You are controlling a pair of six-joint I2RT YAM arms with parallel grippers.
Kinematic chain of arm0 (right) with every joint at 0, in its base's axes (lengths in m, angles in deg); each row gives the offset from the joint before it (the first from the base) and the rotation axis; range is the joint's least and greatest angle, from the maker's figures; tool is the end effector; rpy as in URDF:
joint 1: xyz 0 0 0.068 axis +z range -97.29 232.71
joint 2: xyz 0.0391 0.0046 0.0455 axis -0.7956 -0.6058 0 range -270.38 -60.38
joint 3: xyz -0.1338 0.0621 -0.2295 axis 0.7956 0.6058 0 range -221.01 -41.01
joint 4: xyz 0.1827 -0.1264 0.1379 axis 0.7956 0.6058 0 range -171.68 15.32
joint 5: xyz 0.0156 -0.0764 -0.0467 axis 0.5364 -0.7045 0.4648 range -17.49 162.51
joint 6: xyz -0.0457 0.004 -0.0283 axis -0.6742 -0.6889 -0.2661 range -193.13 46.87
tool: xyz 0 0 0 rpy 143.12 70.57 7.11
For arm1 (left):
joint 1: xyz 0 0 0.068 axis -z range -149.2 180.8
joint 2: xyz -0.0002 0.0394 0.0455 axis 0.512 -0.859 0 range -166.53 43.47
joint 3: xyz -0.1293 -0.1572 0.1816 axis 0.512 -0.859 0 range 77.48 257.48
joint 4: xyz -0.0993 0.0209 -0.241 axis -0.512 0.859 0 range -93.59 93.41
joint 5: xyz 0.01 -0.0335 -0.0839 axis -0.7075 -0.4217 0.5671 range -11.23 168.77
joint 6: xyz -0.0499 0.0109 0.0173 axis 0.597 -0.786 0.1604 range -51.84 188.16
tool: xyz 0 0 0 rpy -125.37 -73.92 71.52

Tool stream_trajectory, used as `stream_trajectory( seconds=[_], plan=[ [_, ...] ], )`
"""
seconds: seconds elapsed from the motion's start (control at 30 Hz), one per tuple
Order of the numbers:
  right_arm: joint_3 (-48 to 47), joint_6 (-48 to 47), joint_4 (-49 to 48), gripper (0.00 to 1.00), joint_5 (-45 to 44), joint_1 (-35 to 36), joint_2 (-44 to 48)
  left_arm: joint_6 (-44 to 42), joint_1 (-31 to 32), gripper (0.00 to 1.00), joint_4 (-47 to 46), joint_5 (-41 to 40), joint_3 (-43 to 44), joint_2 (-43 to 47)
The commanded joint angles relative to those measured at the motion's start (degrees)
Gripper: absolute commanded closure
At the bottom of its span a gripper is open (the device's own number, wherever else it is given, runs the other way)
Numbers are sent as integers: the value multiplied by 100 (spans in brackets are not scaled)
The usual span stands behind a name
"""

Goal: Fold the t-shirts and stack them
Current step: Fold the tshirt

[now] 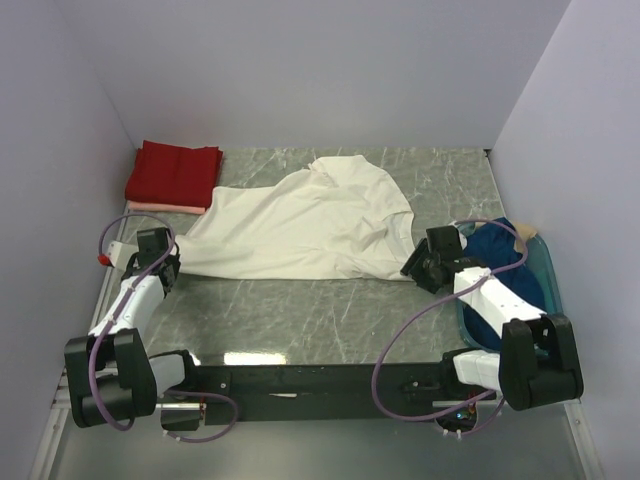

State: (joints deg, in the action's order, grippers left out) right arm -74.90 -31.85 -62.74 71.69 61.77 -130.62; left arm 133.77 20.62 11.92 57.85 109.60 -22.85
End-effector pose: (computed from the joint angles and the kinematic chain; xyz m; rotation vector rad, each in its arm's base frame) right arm 0.2234 0.0351 0.1750 0.7182 2.4658 0.3247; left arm 0.2140 0.0514 0.1853 -1.5746 1.7632 -0.0170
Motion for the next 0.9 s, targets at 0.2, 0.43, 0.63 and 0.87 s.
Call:
stream_trajectory(
  seconds=[0.2,0.43,0.63,0.87],
  plan=[
    [-328,-312,-66,45,-217,-27,335,-144,-55,99,-30,-78,49,-152],
    [-654,-577,-57,54,-173,-27,-42,-179,-55,99,-92,-17,40,-214],
    [-724,-630,-74,61,-59,-36,-376,-197,-55,99,-83,1,67,-249],
    [-716,-665,-118,62,64,-27,-526,-215,-55,99,-109,45,75,-285]
  ],
)
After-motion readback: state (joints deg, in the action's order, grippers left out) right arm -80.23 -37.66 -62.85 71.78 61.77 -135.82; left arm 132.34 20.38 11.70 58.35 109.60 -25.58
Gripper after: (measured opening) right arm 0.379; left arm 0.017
